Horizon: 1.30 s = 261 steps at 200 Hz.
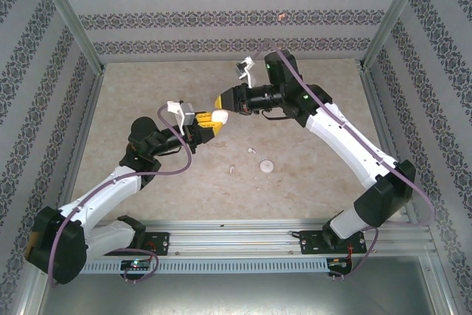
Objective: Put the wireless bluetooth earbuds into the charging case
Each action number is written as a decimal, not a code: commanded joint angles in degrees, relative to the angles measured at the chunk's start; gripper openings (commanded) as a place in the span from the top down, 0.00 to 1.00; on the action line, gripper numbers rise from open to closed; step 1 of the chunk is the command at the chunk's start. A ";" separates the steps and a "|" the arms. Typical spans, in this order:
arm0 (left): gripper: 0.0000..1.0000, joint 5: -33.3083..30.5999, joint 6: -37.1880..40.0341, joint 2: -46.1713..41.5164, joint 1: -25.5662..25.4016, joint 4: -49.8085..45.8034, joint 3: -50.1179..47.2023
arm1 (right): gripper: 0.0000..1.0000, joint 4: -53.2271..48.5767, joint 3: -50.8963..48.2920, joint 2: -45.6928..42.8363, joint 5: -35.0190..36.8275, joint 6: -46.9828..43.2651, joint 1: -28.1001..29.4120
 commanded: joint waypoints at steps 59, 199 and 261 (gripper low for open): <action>0.99 -9.83 -7.19 -1.11 0.10 -1.92 1.01 | 0.67 -6.31 -1.85 -6.85 6.94 -7.19 0.03; 0.94 -18.31 -16.62 23.23 10.18 -23.93 0.18 | 0.54 -23.00 -12.58 9.94 26.64 -23.00 -10.16; 0.65 -23.91 -13.07 29.76 12.52 -33.73 5.88 | 0.50 -24.03 -14.11 15.50 29.45 -26.21 -10.97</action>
